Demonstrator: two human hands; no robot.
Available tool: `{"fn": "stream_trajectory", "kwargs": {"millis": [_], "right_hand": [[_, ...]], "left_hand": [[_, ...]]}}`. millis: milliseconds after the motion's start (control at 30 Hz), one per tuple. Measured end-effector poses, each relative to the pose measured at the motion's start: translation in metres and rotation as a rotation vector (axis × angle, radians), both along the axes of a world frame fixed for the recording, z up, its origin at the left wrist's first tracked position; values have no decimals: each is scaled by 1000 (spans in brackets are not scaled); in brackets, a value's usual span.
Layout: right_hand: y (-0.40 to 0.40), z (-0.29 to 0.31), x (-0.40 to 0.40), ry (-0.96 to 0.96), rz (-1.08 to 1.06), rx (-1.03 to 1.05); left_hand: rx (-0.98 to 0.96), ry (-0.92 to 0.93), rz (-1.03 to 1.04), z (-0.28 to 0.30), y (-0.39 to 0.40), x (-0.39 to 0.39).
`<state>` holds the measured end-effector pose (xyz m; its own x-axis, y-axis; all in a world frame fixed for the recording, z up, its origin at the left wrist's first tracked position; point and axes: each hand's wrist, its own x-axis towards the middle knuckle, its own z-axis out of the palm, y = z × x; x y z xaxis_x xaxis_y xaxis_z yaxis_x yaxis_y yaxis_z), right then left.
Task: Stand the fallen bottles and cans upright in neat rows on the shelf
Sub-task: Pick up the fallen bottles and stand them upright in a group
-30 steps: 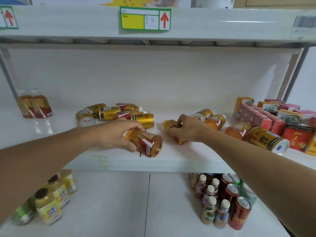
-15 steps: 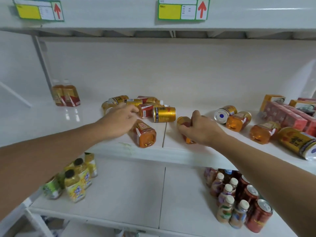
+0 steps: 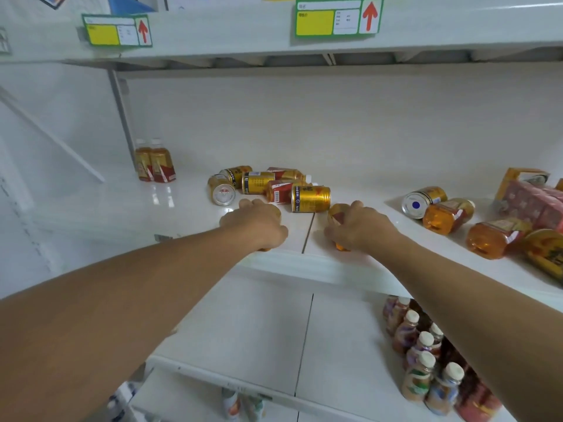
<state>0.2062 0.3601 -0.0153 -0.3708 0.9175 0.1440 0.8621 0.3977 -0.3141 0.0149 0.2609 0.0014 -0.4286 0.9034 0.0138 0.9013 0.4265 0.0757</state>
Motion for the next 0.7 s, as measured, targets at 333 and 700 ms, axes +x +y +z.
{"fn": "stream_trajectory", "kwargs": {"millis": [333, 700], "right_hand": [[-16, 39, -30, 609, 150, 40], [-80, 38, -229, 1060, 382, -373]], "left_hand": [[582, -425, -101, 32, -53, -65], [946, -898, -7, 28, -117, -252]]}}
